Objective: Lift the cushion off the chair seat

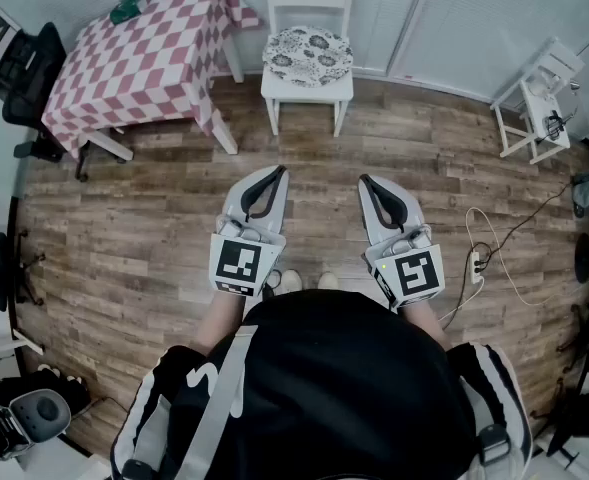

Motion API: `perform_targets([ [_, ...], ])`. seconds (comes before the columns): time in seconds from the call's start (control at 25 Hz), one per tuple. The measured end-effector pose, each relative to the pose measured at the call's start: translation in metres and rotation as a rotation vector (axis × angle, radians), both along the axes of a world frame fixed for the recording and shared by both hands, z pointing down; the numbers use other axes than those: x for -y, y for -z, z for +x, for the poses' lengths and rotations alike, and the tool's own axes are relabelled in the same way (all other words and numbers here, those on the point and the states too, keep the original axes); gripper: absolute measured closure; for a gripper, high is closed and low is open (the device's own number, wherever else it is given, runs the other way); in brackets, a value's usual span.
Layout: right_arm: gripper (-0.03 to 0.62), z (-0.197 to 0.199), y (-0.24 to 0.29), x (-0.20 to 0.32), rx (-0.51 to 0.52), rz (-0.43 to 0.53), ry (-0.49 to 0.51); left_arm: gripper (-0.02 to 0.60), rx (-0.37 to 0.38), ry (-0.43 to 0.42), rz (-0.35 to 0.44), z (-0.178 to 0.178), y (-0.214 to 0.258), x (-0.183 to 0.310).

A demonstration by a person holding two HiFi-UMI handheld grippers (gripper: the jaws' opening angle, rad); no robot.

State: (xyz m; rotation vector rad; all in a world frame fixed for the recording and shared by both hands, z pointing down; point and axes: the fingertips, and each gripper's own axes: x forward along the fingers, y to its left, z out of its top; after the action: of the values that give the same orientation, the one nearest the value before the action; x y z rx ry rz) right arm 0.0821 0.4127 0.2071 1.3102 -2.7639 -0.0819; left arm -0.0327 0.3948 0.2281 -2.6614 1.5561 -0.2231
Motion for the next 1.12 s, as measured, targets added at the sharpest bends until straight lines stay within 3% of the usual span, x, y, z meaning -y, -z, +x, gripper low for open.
perform_targets([
  [0.76,0.602,-0.031,-0.005,-0.003,-0.046,0.02,0.052,0.581,-0.034,-0.015,0.016,-0.02,0.003,0.006],
  [1.12,0.6,-0.042,-0.018,-0.016,-0.002,-0.001,-0.018,0.581,-0.052,-0.059,0.04,-0.039,0.0,-0.01],
])
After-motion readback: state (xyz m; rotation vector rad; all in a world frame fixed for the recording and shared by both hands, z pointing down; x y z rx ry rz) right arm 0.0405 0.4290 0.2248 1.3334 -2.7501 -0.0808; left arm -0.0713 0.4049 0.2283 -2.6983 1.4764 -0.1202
